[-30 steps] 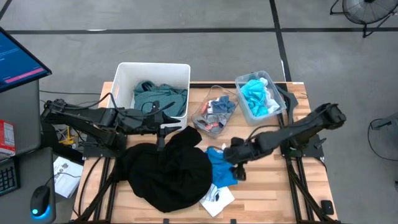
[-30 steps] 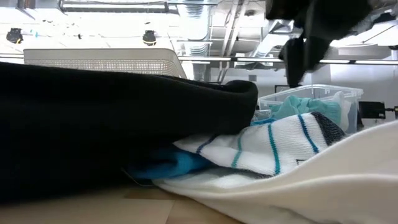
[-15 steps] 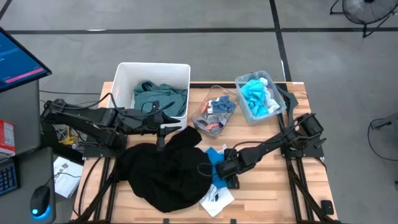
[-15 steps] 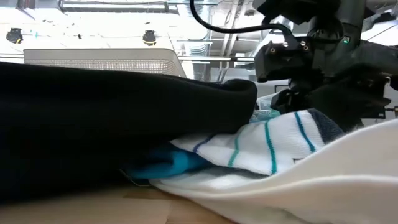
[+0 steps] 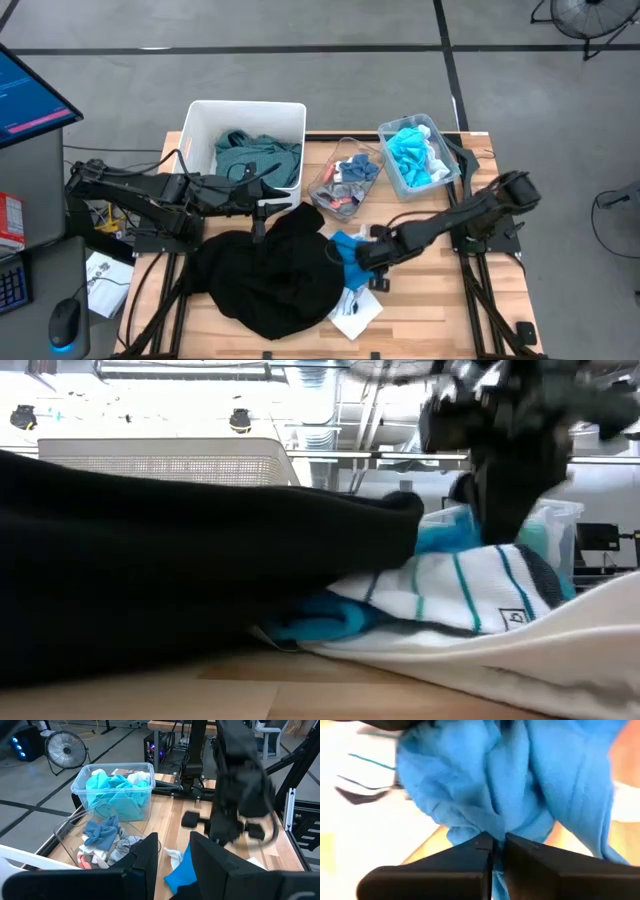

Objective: Pick & Place Cloths
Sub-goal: Put the blue pants into the right transparent bin, then put the white shorts into the right transparent bin

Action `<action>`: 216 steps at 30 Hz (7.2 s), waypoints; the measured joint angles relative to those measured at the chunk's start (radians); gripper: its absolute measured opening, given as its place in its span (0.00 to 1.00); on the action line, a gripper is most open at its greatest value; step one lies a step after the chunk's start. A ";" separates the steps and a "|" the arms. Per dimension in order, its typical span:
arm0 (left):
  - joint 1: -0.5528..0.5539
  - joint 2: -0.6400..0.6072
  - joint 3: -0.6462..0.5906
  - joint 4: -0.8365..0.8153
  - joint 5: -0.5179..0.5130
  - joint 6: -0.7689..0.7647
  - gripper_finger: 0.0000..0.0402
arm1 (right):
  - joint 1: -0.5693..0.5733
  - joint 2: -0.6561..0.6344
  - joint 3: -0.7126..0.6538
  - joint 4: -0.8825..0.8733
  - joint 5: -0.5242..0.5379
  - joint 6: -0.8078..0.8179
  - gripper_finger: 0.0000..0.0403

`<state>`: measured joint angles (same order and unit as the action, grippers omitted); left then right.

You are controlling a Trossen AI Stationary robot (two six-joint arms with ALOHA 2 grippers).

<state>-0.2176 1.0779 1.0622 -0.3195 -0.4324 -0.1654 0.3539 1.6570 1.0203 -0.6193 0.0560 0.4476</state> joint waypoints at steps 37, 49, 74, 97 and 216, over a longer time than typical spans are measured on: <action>0.000 0.000 0.000 -0.002 0.000 0.003 0.25 | -0.585 -0.832 0.005 -0.238 0.861 0.336 0.01; 0.003 0.000 0.000 -0.002 0.000 0.005 0.25 | -0.670 -0.727 0.005 -0.389 0.886 0.462 0.00; 0.018 0.000 0.000 -0.003 0.000 0.011 0.25 | -1.006 -0.184 0.006 -0.307 0.304 0.222 0.05; 0.018 0.000 0.000 -0.004 0.000 0.011 0.25 | -0.907 -0.495 0.240 -0.527 0.047 0.126 0.55; 0.016 0.000 0.000 0.006 -0.046 -0.026 0.25 | -1.144 -0.454 -0.118 -0.131 0.288 0.032 0.01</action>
<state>-0.2016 1.0782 1.0621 -0.3138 -0.4786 -0.1918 -0.7897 1.2034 0.9021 -0.7508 0.3443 0.4797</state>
